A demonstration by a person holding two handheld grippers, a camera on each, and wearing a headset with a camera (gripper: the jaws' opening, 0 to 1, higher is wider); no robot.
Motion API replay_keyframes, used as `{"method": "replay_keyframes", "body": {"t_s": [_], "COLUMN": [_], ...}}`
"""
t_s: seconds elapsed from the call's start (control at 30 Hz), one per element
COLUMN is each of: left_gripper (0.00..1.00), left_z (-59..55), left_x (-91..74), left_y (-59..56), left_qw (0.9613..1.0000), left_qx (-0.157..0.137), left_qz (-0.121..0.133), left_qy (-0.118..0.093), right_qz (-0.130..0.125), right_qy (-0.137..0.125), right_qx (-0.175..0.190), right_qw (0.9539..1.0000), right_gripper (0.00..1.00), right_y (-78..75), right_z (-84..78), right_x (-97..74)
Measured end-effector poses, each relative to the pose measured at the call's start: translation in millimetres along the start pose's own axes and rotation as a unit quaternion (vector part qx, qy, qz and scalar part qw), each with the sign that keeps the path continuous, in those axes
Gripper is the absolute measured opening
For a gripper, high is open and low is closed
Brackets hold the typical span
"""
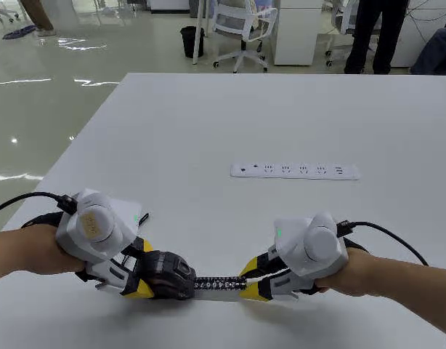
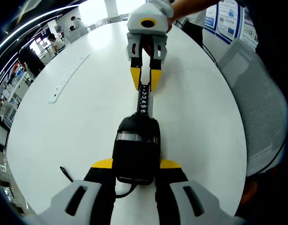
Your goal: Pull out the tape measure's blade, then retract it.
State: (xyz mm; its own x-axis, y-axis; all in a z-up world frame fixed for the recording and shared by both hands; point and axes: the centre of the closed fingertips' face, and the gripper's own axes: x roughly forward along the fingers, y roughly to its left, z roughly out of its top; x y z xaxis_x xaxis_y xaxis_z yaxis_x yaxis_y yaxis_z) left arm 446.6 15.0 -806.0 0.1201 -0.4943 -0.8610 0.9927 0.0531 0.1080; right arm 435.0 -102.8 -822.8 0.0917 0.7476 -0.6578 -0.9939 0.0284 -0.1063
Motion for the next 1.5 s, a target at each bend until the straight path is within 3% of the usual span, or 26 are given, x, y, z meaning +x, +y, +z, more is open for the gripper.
{"method": "replay_keyframes", "body": {"t_s": [1.5], "left_gripper": [0.27], "left_z": [1.3], "left_x": [1.0], "left_y": [0.5], "left_qw": [1.0000], "left_qx": [0.000], "left_qz": [0.001], "left_qy": [0.001], "right_qz": [-0.002], "right_qy": [0.005], "right_qx": [-0.004], "right_qw": [1.0000], "right_gripper": [0.12], "right_y": [-0.3], "right_z": [-10.4], "right_x": [-9.1]}}
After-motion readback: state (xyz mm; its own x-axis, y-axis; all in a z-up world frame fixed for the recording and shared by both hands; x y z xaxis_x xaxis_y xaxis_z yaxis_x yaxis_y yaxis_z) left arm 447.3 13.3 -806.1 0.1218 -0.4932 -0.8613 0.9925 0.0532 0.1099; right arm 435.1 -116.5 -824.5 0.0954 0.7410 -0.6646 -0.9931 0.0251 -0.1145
